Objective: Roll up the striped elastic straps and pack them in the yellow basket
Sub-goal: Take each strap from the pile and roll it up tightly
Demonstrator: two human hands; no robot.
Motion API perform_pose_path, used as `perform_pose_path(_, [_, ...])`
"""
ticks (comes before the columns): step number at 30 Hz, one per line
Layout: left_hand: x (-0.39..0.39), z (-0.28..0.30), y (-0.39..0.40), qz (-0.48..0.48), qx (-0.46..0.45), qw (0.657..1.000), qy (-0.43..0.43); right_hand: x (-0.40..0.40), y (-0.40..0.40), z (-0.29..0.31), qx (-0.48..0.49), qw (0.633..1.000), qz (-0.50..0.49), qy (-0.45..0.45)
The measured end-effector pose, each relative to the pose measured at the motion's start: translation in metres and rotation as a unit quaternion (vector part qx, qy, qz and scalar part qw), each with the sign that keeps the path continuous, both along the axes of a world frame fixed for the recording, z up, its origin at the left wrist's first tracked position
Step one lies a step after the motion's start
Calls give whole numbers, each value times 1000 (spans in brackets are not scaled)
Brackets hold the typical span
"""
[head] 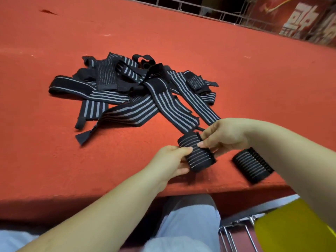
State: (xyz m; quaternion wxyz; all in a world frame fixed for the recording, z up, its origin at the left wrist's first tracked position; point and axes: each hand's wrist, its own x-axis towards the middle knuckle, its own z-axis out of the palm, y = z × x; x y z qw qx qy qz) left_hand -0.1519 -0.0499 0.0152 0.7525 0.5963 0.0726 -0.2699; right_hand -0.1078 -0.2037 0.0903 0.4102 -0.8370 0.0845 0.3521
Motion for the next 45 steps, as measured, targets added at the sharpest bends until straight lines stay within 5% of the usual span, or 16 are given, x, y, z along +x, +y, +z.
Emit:
perform_pose_path(6, [1, -6, -73, -67, -13, 995, 69, -12, -63, 1, -140, 990, -28, -9])
perform_pose_path(20, [49, 41, -204, -116, -77, 987, 80, -6, -180, 51, -232, 955, -127, -136])
perform_pose_path(35, [76, 44, -249, -240, 0, 961, 139, 4, -249, 0, -198, 955, -193, -110])
perform_pose_path(40, [82, 39, -242, -282, 113, 952, 23, 8, -256, -13, -208, 951, -188, -129])
perform_pose_path(45, [96, 7, -202, -160, 287, 925, -191, 7, -259, -9, -205, 949, -168, -171])
